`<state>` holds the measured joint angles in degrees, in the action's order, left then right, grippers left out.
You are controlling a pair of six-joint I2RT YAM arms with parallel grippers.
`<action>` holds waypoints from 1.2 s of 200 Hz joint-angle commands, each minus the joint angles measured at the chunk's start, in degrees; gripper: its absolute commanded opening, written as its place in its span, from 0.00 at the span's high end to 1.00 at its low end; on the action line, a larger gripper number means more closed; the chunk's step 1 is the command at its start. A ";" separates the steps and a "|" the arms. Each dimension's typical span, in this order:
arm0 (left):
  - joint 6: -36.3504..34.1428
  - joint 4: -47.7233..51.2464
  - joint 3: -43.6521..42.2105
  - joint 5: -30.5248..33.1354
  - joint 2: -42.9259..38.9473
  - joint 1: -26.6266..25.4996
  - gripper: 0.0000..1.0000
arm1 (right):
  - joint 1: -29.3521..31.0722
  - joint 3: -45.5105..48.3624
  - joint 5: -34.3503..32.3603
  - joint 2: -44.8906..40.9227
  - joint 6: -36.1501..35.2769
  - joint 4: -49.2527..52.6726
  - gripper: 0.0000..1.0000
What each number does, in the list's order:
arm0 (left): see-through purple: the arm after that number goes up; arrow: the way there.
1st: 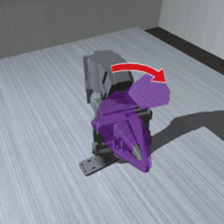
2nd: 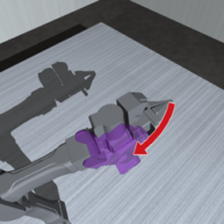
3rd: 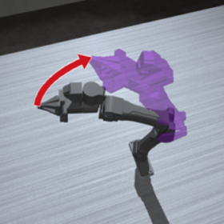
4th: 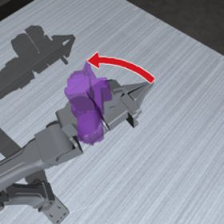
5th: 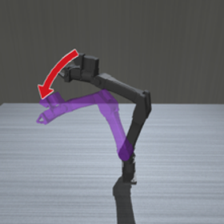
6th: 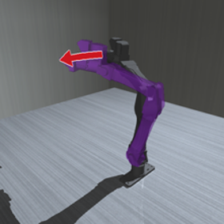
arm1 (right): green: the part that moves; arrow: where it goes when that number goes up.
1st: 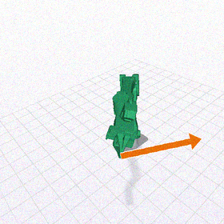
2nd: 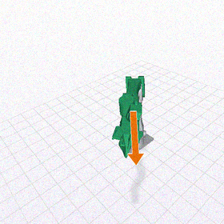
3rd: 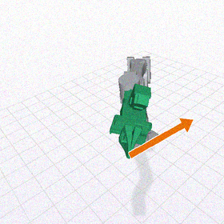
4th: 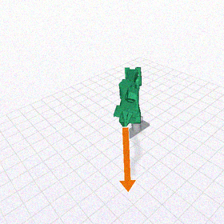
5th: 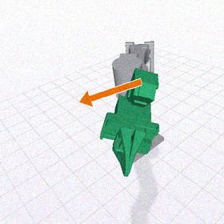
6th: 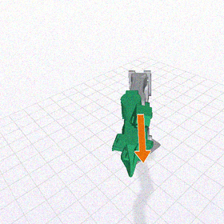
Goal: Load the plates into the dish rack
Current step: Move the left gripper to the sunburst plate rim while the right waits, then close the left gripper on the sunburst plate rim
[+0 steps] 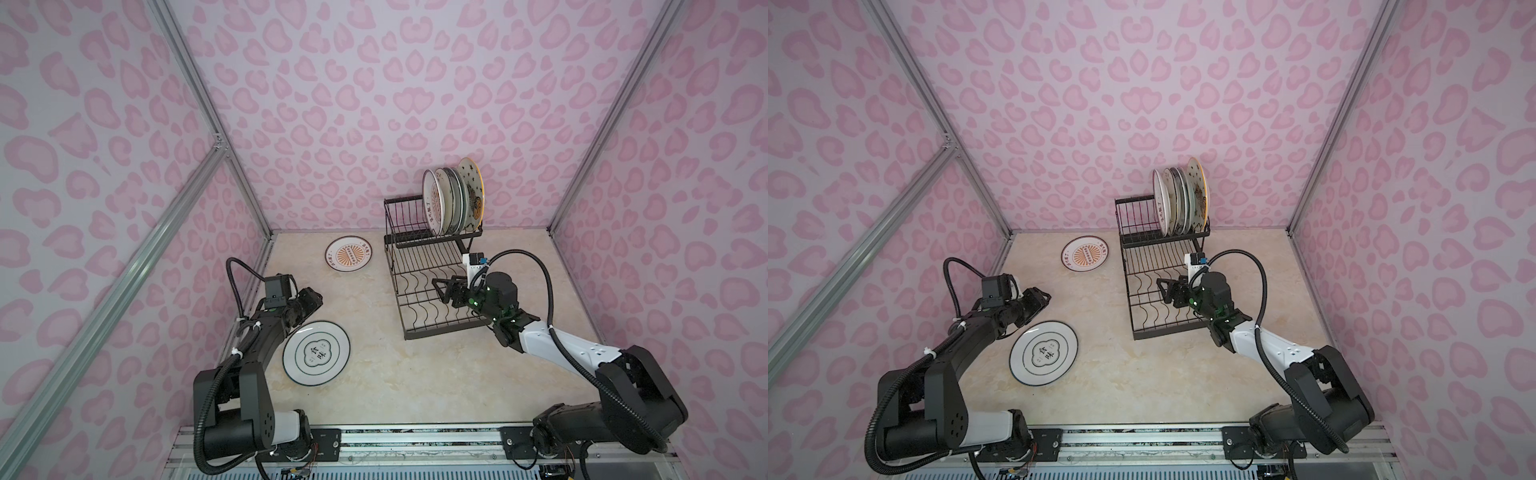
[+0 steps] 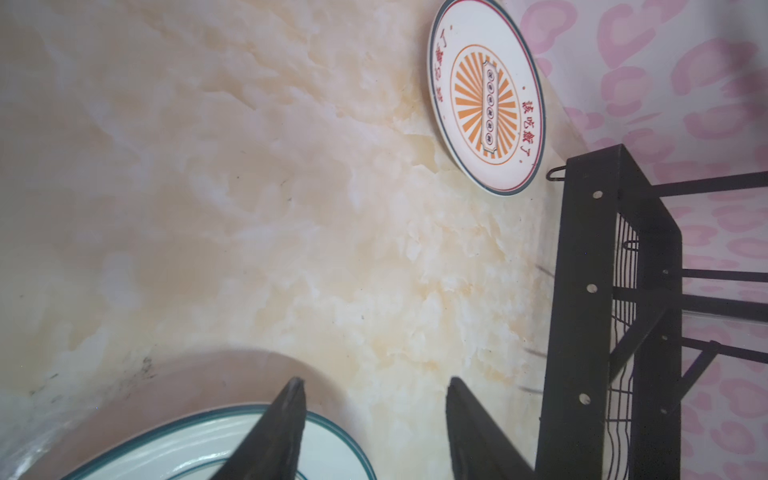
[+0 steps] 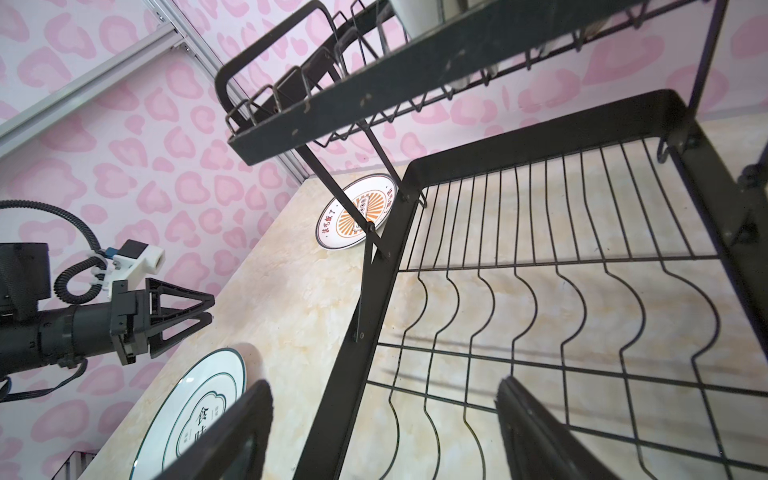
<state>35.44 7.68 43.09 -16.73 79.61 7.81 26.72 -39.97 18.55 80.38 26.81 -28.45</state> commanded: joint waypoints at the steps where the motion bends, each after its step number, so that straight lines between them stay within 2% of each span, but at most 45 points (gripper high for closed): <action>1: 1.52 -5.62 0.55 -1.12 2.57 0.25 0.43 | -0.02 0.58 1.06 0.30 0.35 -1.84 0.17; 80: 6.10 -12.67 11.31 -4.16 20.33 0.27 0.44 | -1.83 3.17 0.97 -3.30 -0.85 0.35 0.17; 125: 12.72 -22.76 14.27 -6.62 30.24 0.27 0.45 | -2.79 4.62 0.65 -6.47 -1.14 1.97 0.16; 173: 17.15 -27.23 16.69 -6.91 35.53 0.22 0.45 | -3.43 6.26 -0.09 -9.18 -1.06 2.48 0.16; 240: 17.74 -24.03 23.51 -5.02 39.51 -2.11 0.45 | -3.93 6.72 0.22 -9.53 -0.79 1.91 0.16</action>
<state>52.90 -19.11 64.07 -23.31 117.64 6.61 22.87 -33.85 19.07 70.91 25.93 -25.58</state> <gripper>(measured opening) 0.549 0.839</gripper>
